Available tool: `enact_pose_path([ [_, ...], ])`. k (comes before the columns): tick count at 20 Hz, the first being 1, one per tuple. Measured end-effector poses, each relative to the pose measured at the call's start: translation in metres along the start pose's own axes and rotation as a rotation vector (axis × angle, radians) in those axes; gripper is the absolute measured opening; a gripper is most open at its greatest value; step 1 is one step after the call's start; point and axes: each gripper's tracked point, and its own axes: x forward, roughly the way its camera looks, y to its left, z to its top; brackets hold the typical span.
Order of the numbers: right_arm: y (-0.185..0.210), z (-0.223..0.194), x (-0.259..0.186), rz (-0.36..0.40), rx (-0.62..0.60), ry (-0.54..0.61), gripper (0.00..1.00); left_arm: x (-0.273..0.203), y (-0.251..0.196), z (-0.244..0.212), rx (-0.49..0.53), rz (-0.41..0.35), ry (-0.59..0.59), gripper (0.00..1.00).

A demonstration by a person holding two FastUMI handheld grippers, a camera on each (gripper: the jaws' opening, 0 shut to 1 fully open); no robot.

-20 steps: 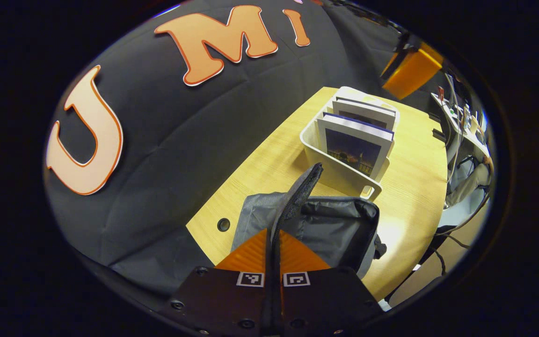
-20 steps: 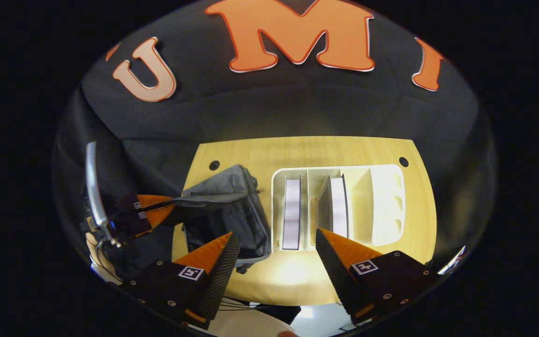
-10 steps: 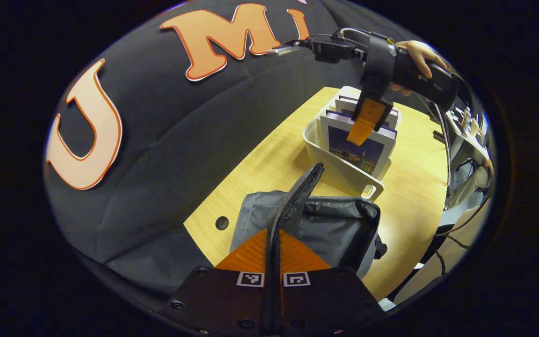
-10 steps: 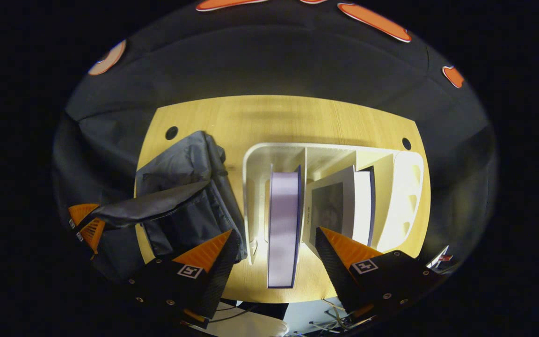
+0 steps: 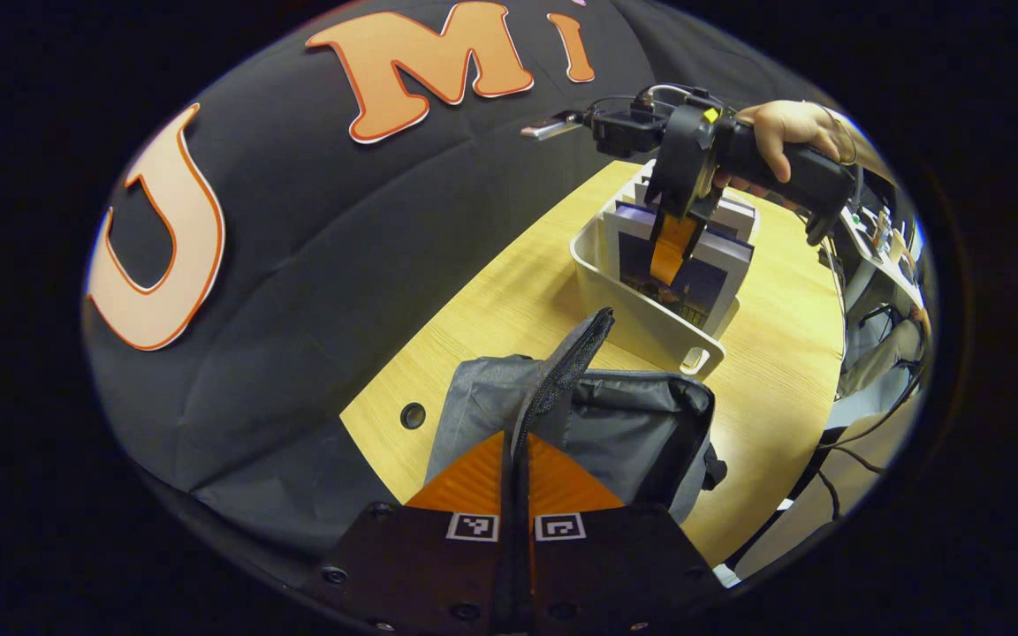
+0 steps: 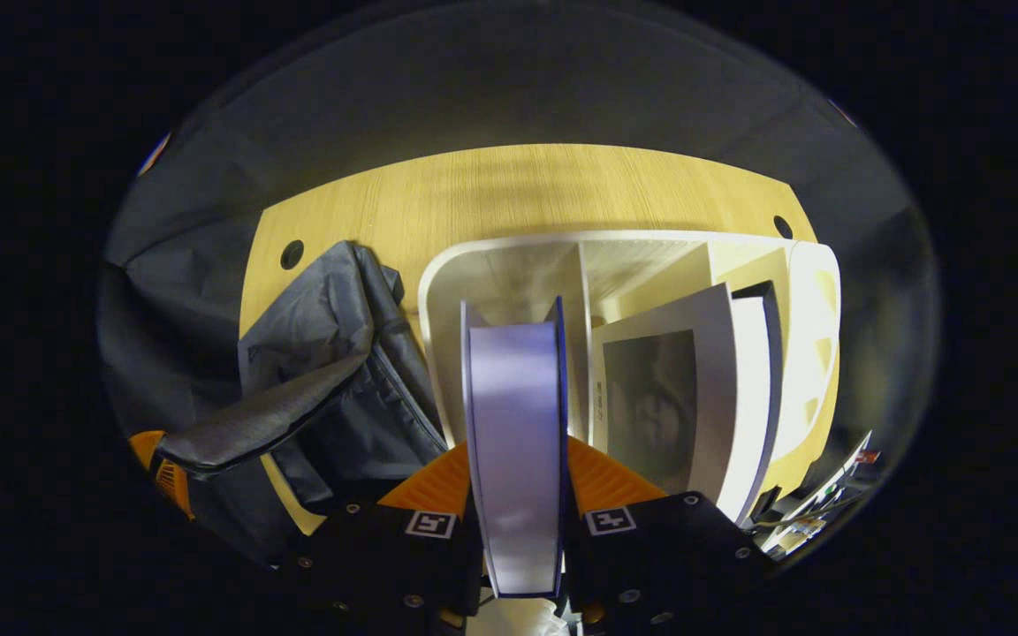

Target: Open the schoolbag, grab two books from the bookshelf and put them into the schoolbag.

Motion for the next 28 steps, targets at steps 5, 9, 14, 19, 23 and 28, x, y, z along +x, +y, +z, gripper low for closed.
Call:
enact_pose_path([
  [5,-0.013,0.007,-0.064,0.024,0.022,-0.094,0.37,0.001,-0.004,0.000,0.014,-0.004,0.005,0.01],
  [9,-0.015,0.003,-0.131,0.071,0.010,-0.193,0.37,0.001,-0.009,-0.001,0.034,-0.008,0.011,0.01],
  [14,-0.016,-0.023,-0.202,0.186,0.085,-0.333,0.37,0.004,-0.002,-0.001,0.021,0.017,0.018,0.01],
  [19,0.004,-0.083,-0.198,0.397,0.247,-0.395,0.36,0.005,-0.005,-0.002,0.010,0.021,0.008,0.07],
  [23,0.036,-0.125,-0.147,0.595,0.435,-0.396,0.36,0.001,-0.011,-0.004,0.008,-0.006,0.006,0.01],
  [28,0.068,-0.158,-0.063,0.766,0.741,-0.403,0.36,-0.008,-0.023,-0.006,0.030,-0.028,-0.008,0.01],
])
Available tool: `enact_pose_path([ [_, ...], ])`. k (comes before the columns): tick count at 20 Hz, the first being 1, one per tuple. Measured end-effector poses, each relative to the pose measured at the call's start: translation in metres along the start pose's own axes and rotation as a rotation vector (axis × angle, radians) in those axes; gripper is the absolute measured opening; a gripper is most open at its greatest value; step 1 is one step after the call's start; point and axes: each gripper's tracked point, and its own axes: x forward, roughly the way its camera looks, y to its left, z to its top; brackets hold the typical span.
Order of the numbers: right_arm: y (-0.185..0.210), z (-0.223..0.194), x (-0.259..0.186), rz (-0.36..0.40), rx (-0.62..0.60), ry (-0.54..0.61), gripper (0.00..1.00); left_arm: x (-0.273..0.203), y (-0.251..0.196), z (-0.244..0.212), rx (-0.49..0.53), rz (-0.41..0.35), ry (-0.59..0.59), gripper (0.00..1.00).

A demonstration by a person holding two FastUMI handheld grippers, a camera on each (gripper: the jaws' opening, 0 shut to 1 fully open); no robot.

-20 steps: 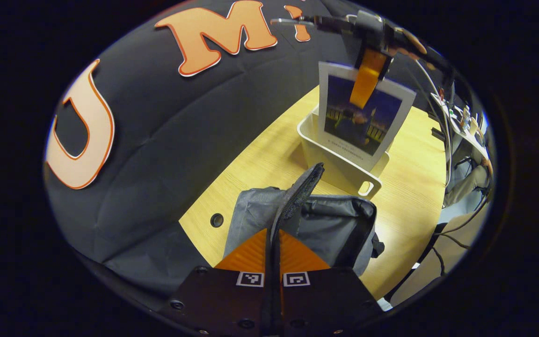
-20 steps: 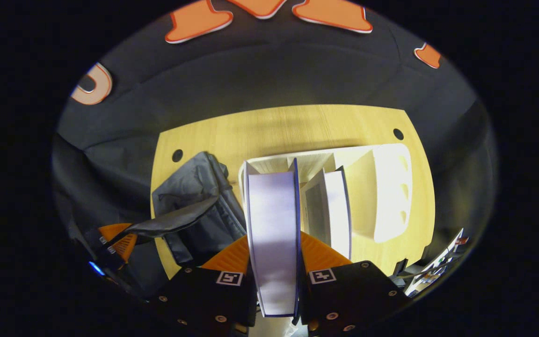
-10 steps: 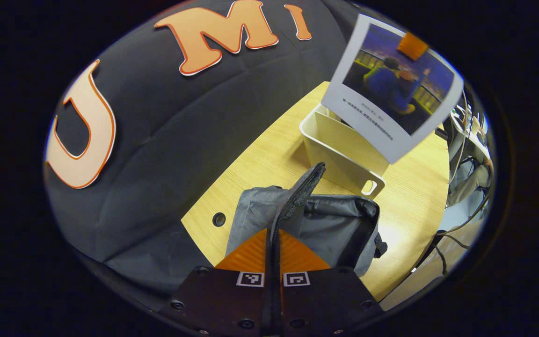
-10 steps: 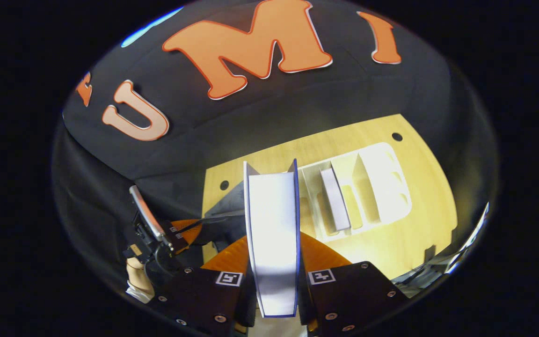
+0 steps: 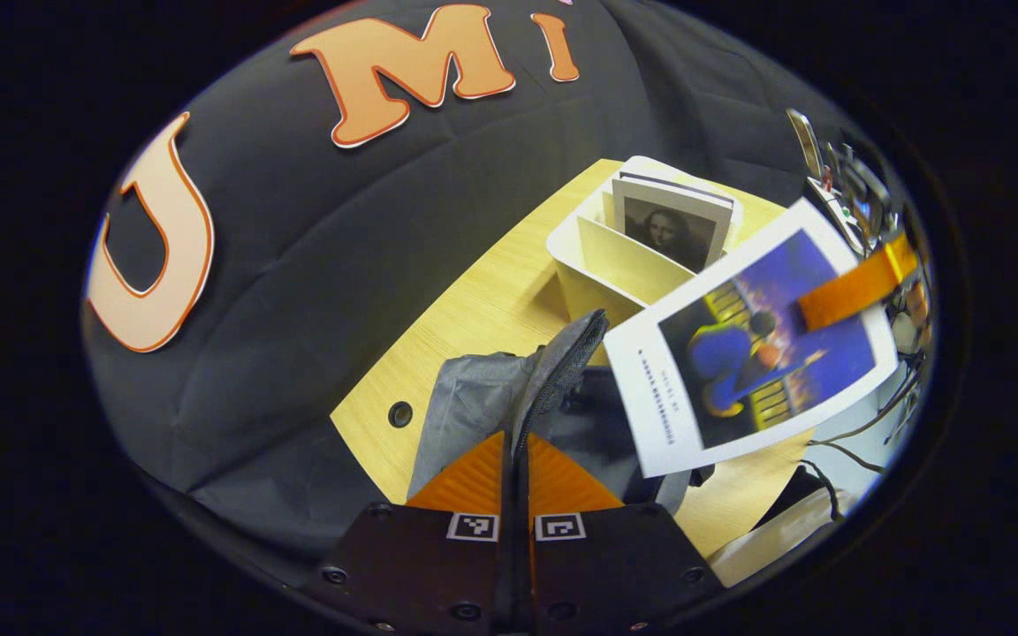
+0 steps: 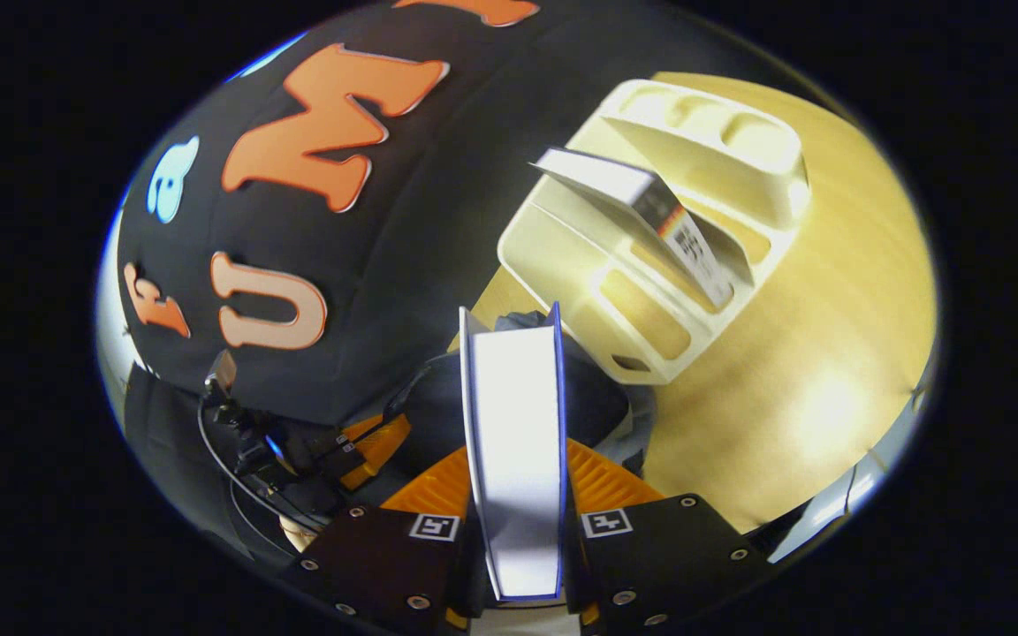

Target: Open the schoolbag, grab two books from the bookshelf and put them into the schoolbag.

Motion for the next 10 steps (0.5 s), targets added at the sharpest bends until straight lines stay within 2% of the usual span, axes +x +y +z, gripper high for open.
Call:
enact_pose_path([
  [4,-0.014,-0.030,0.041,0.091,0.120,-0.047,0.35,-0.008,-0.009,0.004,0.075,0.009,-0.006,0.01],
  [10,-0.012,-0.048,0.102,0.092,0.214,-0.089,0.35,-0.015,-0.014,0.015,0.129,0.004,0.006,0.01],
])
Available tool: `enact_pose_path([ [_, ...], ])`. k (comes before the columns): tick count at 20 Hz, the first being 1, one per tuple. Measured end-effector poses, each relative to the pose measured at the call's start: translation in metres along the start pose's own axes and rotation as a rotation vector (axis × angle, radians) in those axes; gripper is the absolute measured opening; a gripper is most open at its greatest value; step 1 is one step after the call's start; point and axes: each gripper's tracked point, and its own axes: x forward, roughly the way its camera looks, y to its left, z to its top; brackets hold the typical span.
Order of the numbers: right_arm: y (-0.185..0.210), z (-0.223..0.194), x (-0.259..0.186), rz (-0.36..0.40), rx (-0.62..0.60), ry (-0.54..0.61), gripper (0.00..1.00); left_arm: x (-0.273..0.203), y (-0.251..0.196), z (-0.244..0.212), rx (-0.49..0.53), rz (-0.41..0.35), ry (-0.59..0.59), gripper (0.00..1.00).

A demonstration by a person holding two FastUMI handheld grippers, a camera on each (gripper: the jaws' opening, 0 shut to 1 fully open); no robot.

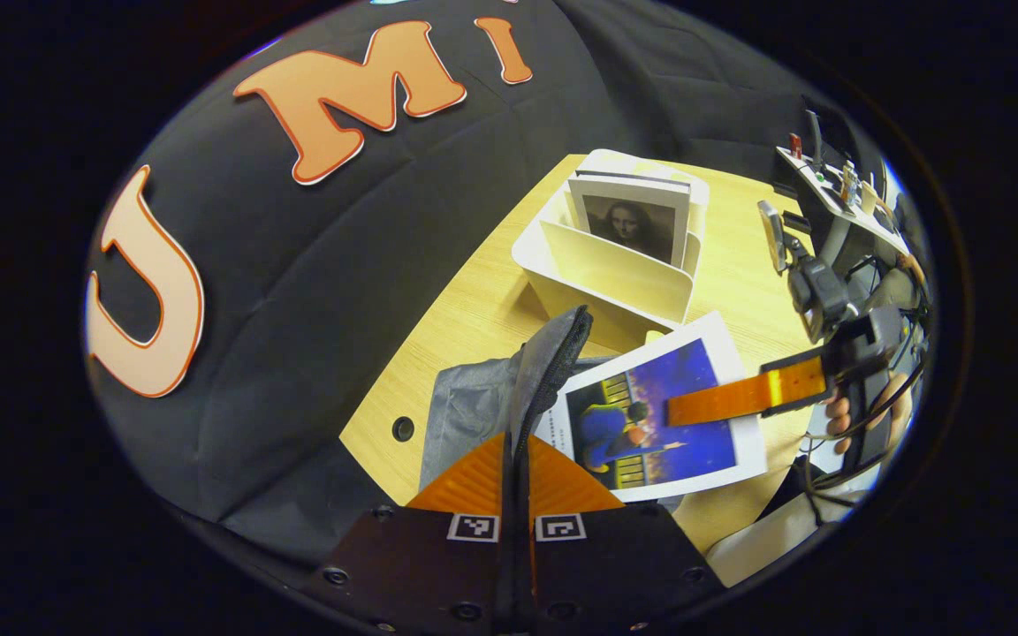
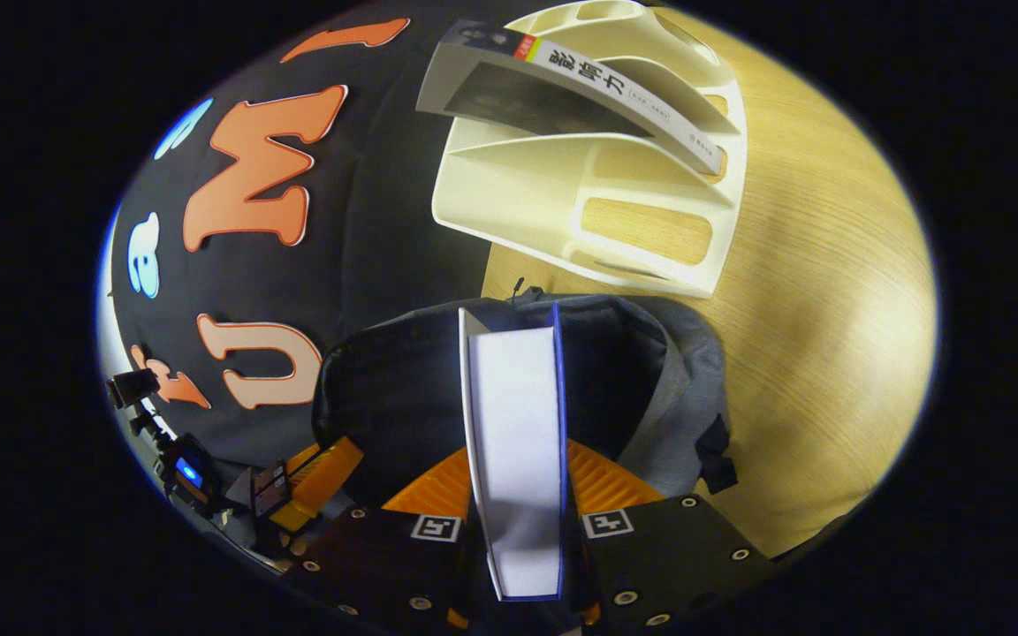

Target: Open the schoolbag, grab two books from the bookshelf and put them into the schoolbag.

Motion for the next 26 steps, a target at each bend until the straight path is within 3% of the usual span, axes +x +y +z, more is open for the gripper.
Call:
enact_pose_path([
  [5,0.011,-0.006,0.042,-0.010,-0.002,-0.057,0.35,-0.003,-0.004,0.008,0.018,-0.024,0.026,0.01],
  [11,0.013,0.003,0.086,-0.044,0.050,-0.082,0.36,-0.004,-0.002,0.013,0.076,0.000,0.047,0.01],
  [17,0.015,-0.008,0.091,-0.106,-0.005,-0.050,0.41,0.003,0.012,0.008,0.035,0.013,0.053,0.01],
  [18,0.013,-0.011,0.092,-0.114,-0.006,-0.043,0.43,0.005,0.011,0.006,0.026,0.006,0.051,0.01],
  [21,0.009,-0.012,0.080,-0.153,-0.057,-0.023,0.85,0.008,0.012,0.000,-0.013,-0.017,0.042,0.01],
  [23,0.003,-0.013,0.068,-0.189,-0.122,-0.004,0.97,0.007,0.014,-0.004,-0.044,-0.029,0.029,0.01],
  [26,-0.005,-0.015,0.049,-0.237,-0.175,0.045,0.98,0.009,0.018,-0.009,-0.104,-0.039,0.010,0.01],
])
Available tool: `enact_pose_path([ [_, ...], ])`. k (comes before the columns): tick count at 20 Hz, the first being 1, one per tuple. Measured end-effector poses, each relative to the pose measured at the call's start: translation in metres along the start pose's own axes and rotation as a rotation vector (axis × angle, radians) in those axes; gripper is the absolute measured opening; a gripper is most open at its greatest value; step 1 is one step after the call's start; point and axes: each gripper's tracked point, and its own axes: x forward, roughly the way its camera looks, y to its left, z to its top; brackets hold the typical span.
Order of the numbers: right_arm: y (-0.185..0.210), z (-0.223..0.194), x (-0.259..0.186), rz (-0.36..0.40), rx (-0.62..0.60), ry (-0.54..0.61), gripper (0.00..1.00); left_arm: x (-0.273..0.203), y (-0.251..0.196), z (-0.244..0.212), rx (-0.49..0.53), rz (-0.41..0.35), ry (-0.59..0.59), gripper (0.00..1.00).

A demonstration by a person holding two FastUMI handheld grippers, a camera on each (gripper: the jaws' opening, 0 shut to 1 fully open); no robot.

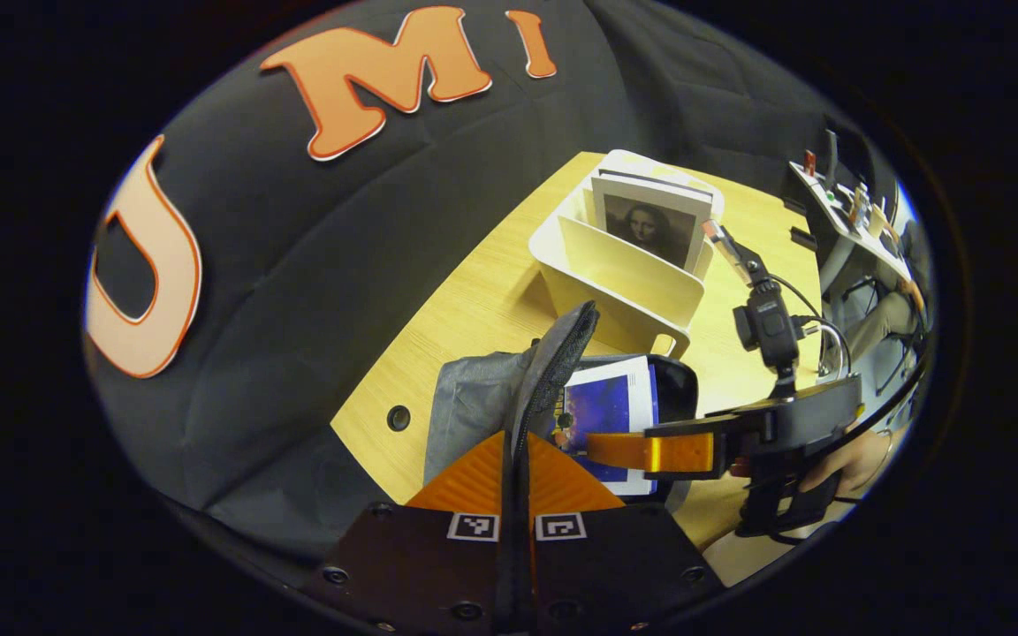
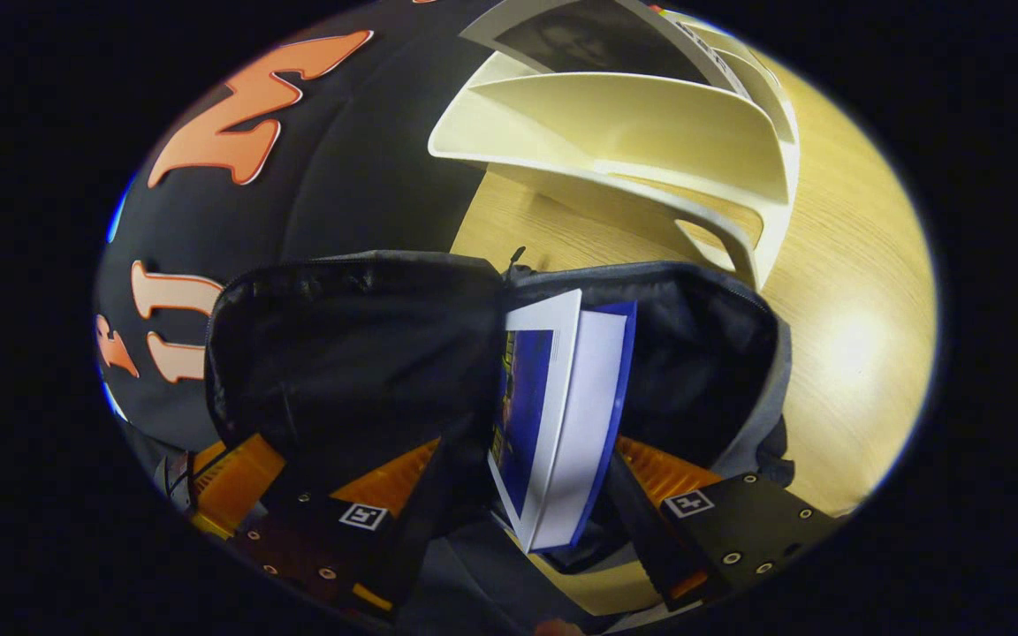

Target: Open the schoolbag, grab two books from the bookshelf and put them into the schoolbag.

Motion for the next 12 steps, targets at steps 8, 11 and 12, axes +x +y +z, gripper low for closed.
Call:
enact_pose_path([
  [8,-0.064,0.041,-0.074,-0.162,-0.199,-0.046,0.98,0.002,-0.005,-0.015,-0.038,0.002,-0.026,0.01],
  [11,-0.093,0.064,-0.115,-0.245,-0.270,-0.073,0.98,0.000,-0.007,-0.018,-0.048,0.007,-0.036,0.01],
  [12,-0.100,0.073,-0.125,-0.263,-0.297,-0.082,0.99,0.000,-0.008,-0.018,-0.048,0.008,-0.039,0.01],
])
